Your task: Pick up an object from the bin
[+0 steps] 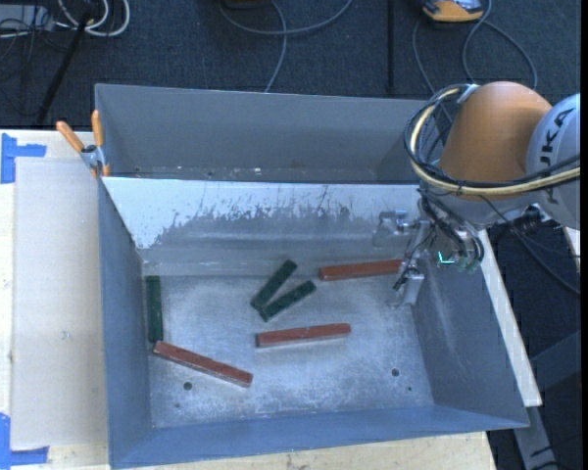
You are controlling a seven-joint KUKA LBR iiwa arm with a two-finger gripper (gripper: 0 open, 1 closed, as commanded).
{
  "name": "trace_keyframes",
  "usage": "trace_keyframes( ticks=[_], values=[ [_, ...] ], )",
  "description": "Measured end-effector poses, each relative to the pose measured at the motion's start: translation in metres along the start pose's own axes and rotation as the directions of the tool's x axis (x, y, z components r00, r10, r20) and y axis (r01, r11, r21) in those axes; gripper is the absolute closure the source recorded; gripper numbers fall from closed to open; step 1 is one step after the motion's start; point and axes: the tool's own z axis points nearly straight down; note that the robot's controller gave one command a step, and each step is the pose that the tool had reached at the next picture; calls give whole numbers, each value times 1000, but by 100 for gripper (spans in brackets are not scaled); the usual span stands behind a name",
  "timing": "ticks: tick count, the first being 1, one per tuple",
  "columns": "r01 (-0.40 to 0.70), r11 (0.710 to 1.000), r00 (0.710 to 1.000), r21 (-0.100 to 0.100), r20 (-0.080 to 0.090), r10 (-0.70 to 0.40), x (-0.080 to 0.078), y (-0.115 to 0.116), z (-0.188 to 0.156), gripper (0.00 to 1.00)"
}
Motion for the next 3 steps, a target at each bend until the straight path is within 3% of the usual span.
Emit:
trace_keyframes(
  ticks=[1,2,3],
  values=[
    [108,994,994,-2,3,-108,-12,57,57,0],
    [114,994,994,-2,2,-114,42,116,92,0],
    [168,986,986,2,9,-168,66,116,99,0]
  ],
)
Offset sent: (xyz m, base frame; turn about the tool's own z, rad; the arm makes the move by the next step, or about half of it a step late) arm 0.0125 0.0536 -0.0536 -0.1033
